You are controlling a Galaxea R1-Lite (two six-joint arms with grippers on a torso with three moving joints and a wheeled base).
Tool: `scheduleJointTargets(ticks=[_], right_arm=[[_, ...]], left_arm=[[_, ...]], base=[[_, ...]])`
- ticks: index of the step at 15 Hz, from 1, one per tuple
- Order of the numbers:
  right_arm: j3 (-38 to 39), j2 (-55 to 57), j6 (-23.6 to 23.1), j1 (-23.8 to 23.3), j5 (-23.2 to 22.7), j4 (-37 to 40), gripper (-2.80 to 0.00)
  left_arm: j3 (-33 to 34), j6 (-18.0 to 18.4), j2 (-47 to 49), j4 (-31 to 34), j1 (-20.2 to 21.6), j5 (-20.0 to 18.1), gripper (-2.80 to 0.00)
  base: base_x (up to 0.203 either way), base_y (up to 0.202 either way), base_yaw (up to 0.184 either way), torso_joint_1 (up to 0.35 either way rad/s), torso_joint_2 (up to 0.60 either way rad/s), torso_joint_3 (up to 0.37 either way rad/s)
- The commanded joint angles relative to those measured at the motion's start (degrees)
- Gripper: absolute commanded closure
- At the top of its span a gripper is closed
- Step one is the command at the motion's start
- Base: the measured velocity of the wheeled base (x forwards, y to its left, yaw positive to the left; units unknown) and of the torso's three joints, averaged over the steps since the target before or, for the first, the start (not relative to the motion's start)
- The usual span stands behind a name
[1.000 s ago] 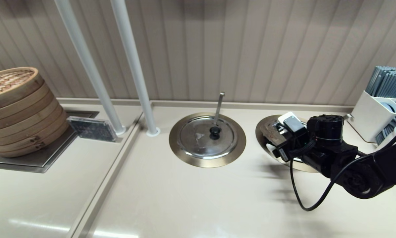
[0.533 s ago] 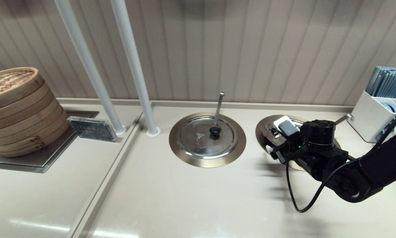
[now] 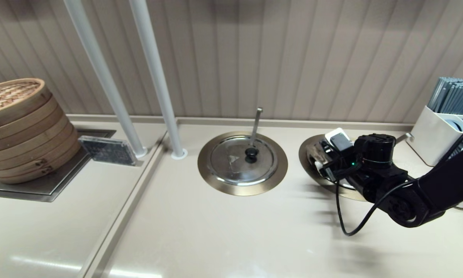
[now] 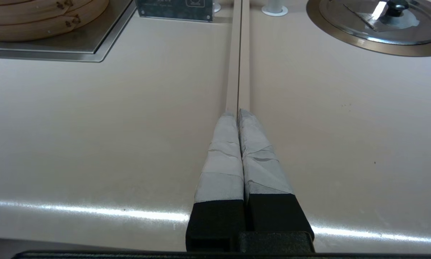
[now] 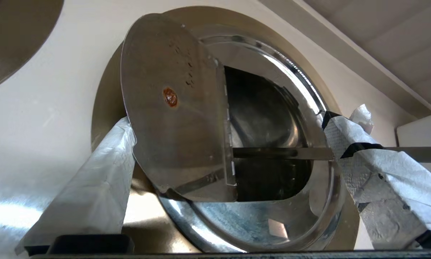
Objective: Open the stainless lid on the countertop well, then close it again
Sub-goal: Close the lid
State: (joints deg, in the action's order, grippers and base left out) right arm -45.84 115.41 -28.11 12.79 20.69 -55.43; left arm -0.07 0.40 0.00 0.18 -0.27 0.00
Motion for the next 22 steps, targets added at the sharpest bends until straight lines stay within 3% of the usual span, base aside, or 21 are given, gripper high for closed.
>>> scheduleJointTargets(ticks=[1,5,10,15,18,19,22], right_arm=[[-0.57,-0.37,-0.19,-0.75,0.23,-1.08,-2.80],[-1.98,-2.22,-0.19,-2.36,0.63,-1.08,-2.80],[-7.37,-3.30,-0.79,-10.29,0.39,-0.66,-2.80],[-11.58,-4.21,0.40,-12.90,0.46,-0.31,-2.80],[-14.56,-7.28,8.48,-12.59,0.66,9.36,-2.80],[-16.56,-8.85,13.57,-11.94,0.70,17.22,-2.80],[-29.49,-11.23,34.59,-9.37,0.64,49.85,-2.80]], left_arm=[[-0.01,0.04,0.00,-0.01,0.00,0.00,0.00],[-0.01,-0.02,0.00,-0.01,0.00,0.00,0.00],[-0.01,0.04,0.00,0.00,0.00,0.00,0.00],[-0.01,0.03,0.00,-0.01,0.00,0.00,0.00],[-0.01,-0.05,0.00,-0.01,0.00,0.00,0.00],[0.03,-0.03,0.00,-0.01,0.00,0.00,0.00],[-0.01,-0.05,0.00,-0.01,0.00,0.00,0.00]], base=[[0.000,0.000,0.000,0.000,0.00,0.000],[0.000,0.000,0.000,0.000,0.00,0.000],[0.000,0.000,0.000,0.000,0.00,0.000],[0.000,0.000,0.000,0.000,0.00,0.000],[0.000,0.000,0.000,0.000,0.00,0.000],[0.000,0.000,0.000,0.000,0.00,0.000],[0.000,0.000,0.000,0.000,0.00,0.000]])
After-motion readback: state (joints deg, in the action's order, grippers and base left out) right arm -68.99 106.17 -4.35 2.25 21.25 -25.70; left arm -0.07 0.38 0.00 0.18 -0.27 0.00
